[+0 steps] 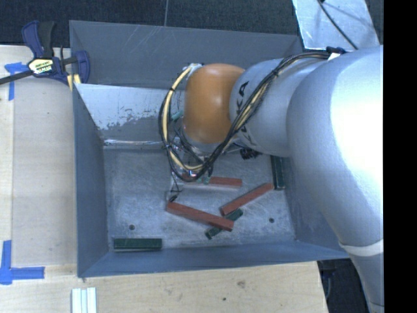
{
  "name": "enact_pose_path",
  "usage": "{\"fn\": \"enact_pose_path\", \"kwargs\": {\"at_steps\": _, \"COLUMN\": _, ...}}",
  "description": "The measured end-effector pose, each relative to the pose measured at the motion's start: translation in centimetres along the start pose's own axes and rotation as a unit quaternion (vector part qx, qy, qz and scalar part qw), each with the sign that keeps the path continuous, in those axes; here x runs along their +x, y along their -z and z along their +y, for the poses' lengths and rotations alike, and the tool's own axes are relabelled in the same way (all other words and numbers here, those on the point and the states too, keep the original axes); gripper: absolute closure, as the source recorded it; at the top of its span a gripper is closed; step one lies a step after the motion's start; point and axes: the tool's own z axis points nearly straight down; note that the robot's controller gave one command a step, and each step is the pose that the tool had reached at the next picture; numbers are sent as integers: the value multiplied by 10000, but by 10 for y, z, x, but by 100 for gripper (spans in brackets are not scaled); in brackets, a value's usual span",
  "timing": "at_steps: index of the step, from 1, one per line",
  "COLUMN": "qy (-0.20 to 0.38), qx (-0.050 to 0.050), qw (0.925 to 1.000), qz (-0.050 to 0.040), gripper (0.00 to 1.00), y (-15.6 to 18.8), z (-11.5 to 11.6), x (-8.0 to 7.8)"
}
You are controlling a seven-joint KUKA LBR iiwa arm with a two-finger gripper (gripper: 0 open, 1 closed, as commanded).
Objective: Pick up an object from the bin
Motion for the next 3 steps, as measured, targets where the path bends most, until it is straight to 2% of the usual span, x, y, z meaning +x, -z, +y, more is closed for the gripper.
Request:
{"fn": "enact_pose_path", "kwargs": {"at_steps": 1, "qy": -361, "qx": -5, "qw": 9993, "qz": -14, "gripper": 0, "y": 4, "z": -66, "x": 20}}
{"fn": "enact_pose_path", "kwargs": {"at_steps": 2, "qy": -338, "qx": -27, "qw": 9994, "qz": -39, "gripper": 100, "y": 6, "z": -61, "x": 19}}
{"fn": "enact_pose_path", "kwargs": {"at_steps": 3, "qy": -167, "qx": -22, "qw": 9999, "qz": -33, "gripper": 100, "y": 137, "z": -67, "x": 11}}
